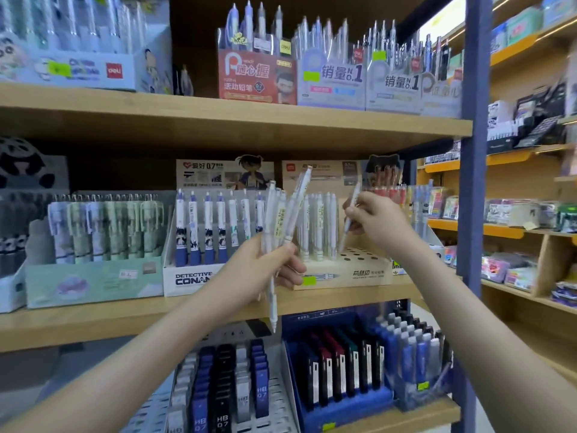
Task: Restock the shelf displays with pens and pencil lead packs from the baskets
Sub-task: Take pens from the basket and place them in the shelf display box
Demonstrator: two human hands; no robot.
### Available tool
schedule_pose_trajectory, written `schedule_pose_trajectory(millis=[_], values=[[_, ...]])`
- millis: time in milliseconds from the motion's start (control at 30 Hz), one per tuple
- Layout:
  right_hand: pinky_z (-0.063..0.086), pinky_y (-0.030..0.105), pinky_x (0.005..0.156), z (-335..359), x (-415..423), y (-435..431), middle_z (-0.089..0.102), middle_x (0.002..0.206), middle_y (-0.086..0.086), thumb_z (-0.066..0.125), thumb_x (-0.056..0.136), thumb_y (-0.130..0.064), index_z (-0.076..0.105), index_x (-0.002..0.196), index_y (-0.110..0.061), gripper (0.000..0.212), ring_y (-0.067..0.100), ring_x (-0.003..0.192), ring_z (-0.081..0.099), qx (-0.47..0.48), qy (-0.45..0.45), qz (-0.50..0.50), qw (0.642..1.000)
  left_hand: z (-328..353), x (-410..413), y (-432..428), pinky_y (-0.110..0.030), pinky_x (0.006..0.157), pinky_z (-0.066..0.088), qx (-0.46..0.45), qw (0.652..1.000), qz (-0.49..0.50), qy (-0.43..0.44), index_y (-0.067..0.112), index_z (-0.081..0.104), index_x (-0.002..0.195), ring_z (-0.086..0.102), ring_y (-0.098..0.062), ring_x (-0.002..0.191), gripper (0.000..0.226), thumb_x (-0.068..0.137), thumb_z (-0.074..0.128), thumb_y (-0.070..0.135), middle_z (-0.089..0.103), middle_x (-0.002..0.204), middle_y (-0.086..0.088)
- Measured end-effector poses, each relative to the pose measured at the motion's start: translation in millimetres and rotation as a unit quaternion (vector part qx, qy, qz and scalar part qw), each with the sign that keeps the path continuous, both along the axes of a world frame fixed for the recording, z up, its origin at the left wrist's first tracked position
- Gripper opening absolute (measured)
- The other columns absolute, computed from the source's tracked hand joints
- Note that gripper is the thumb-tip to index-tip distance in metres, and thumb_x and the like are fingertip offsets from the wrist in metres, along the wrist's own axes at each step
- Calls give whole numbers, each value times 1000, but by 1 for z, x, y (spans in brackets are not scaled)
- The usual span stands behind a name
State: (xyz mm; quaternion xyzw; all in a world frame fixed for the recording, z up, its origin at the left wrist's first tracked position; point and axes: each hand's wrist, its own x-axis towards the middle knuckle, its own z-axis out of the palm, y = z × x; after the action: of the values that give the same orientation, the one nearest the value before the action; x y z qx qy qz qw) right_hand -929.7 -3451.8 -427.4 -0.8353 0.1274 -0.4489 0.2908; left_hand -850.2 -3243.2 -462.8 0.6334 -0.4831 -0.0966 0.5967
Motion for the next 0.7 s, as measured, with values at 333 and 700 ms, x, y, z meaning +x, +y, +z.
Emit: schedule_pose_trajectory(millis=[333, 700], values=[[53, 33, 62, -9, 9, 9, 65, 74, 5, 58, 92, -16, 58, 92, 0, 16, 18, 69, 62, -51, 48, -60, 996, -8, -6, -8, -26, 68, 58, 13, 1000, -7, 4, -3, 56, 106, 68, -14, 67, 22, 99, 47, 16, 70, 79, -5], [41, 29, 54, -19, 14, 14, 61, 77, 8, 47, 97, -16, 56, 87, -5, 17, 23, 69, 57, -79, 43, -77, 993, -11, -6, -14, -24, 68, 58, 9, 999, -37, 14, 3, 56, 104, 68, -14, 68, 17, 100, 45, 16, 69, 82, -7]])
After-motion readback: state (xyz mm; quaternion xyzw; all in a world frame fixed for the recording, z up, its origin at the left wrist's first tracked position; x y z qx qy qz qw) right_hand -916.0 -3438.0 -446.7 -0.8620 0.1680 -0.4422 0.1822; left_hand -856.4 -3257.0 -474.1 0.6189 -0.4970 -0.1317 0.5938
